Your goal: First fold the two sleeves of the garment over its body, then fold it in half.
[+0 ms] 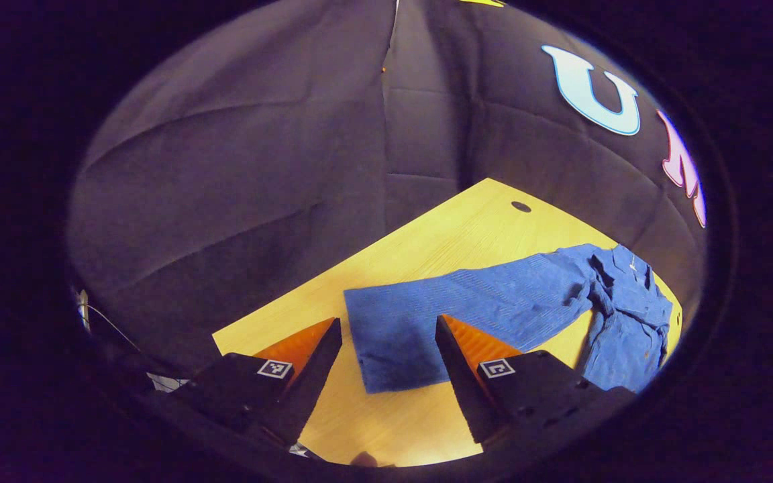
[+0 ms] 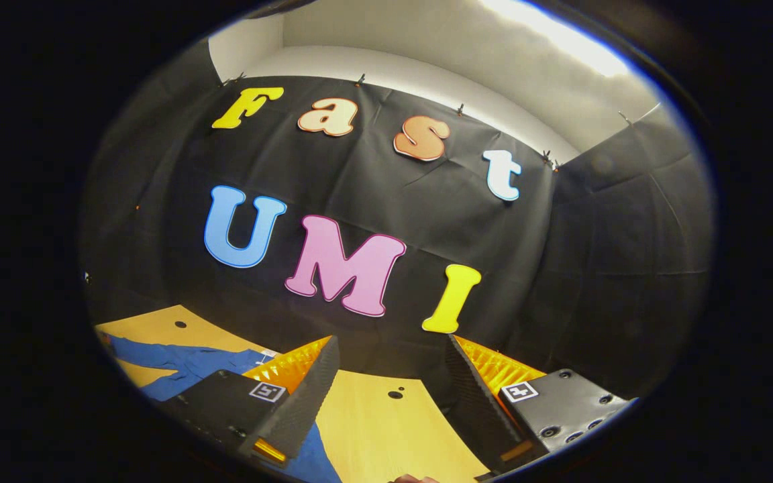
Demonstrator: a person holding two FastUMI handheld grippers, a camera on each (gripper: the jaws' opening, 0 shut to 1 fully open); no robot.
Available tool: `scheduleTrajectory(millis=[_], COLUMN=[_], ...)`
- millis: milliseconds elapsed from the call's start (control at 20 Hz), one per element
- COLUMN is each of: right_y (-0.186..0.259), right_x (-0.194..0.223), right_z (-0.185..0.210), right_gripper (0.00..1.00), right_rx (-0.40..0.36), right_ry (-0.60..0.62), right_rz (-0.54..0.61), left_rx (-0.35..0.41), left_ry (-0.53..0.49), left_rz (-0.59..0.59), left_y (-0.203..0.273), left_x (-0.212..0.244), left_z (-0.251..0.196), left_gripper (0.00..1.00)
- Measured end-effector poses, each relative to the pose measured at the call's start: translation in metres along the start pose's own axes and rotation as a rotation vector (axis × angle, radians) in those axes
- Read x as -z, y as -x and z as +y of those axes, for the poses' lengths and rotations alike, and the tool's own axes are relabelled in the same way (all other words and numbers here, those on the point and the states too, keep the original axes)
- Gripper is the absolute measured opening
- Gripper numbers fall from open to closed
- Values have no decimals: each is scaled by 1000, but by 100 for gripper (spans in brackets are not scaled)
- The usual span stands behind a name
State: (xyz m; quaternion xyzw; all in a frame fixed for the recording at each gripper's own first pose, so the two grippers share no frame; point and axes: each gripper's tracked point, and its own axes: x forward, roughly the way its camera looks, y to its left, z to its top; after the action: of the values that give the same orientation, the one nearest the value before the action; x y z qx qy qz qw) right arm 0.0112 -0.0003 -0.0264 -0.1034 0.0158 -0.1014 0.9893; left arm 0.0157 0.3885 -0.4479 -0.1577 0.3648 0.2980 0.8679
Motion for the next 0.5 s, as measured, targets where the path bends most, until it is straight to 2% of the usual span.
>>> scheduleTrajectory(millis=[50, 100, 250, 300, 400, 450, 500], right_y=[-4, -8, -14, -16, -20, -20, -21], right_x=[0, 0, -1, -2, -2, 0, 0], right_z=[5, 10, 21, 25, 29, 31, 33], right_gripper=[93, 100, 100, 93, 93, 100, 100], right_rx=[-8, -17, -35, -39, -45, -47, -49], right_ry=[-3, -2, 5, 5, 15, 22, 24], right_rz=[4, 6, 7, 6, 8, 10, 10], left_rx=[-7, -15, -27, -28, -45, -45, -36], left_ry=[4, 12, 33, 10, -29, -55, -82], left_rz=[3, 13, 49, 12, 5, 4, -9], left_y=[-5, -6, -12, -22, -19, -21, -21], left_x=[3, 7, 21, 17, 18, 20, 18], left_z=[2, 1, 4, 7, 5, 2, -2], left_gripper=[84, 84, 84, 83, 84, 84, 85])
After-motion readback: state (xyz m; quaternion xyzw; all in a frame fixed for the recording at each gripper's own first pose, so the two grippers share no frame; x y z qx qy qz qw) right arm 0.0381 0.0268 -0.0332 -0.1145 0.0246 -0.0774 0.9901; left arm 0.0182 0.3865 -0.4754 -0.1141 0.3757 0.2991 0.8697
